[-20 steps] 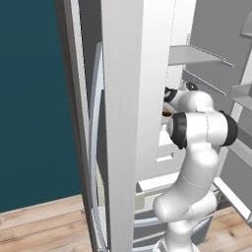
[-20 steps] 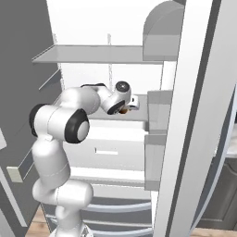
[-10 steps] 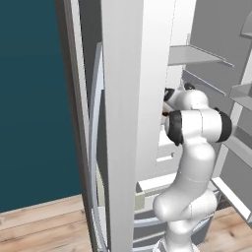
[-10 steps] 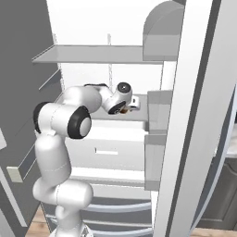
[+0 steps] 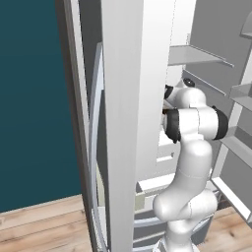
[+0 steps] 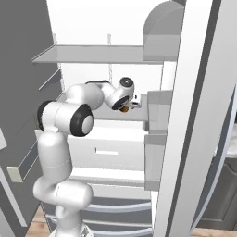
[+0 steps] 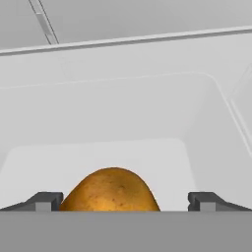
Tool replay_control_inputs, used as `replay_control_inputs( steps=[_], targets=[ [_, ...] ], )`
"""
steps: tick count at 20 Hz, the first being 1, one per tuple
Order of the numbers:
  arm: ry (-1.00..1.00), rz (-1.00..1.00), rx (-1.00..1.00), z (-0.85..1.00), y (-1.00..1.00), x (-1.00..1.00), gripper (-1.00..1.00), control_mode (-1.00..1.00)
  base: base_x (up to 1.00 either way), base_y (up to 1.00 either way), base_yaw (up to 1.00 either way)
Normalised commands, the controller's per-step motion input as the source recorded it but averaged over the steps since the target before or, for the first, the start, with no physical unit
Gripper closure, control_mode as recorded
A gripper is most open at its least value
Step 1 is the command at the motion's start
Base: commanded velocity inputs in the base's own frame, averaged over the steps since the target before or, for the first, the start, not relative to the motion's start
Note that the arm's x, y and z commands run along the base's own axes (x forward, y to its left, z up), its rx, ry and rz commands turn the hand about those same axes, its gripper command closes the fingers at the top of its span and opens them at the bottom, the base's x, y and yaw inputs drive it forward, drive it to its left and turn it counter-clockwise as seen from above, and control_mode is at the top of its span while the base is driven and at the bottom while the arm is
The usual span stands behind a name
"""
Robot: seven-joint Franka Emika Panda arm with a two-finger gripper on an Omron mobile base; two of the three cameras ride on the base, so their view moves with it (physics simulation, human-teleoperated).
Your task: Retrieve the tangerine and mango from the fridge and place them into the bowl on the dining table.
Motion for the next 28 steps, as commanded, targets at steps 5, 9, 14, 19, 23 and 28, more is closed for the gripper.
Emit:
replay_control_inputs(
  steps=[5,9,14,19,23,28],
  targets=[
    [0.06,-0.04,0.00,-0.60,0.10,-0.09,-1.00,-1.00,0.00,0.00,0.00],
    [0.01,-0.04,0.00,-0.59,0.08,-0.16,-1.00,-1.00,0.00,0.00,0.00],
    [0.00,-0.04,0.00,-0.63,0.03,-0.39,-1.00,-1.00,0.00,0.00,0.00],
    [0.00,-0.03,0.00,-0.60,0.01,-0.24,-1.00,-1.00,0.00,0.00,0.00],
    [0.00,-0.02,0.00,-0.67,0.07,-0.05,1.00,-1.00,0.00,0.00,0.00],
    [0.00,-0.01,0.00,-0.59,0.03,0.00,1.00,-1.00,0.00,0.00,0.00]
  ],
)
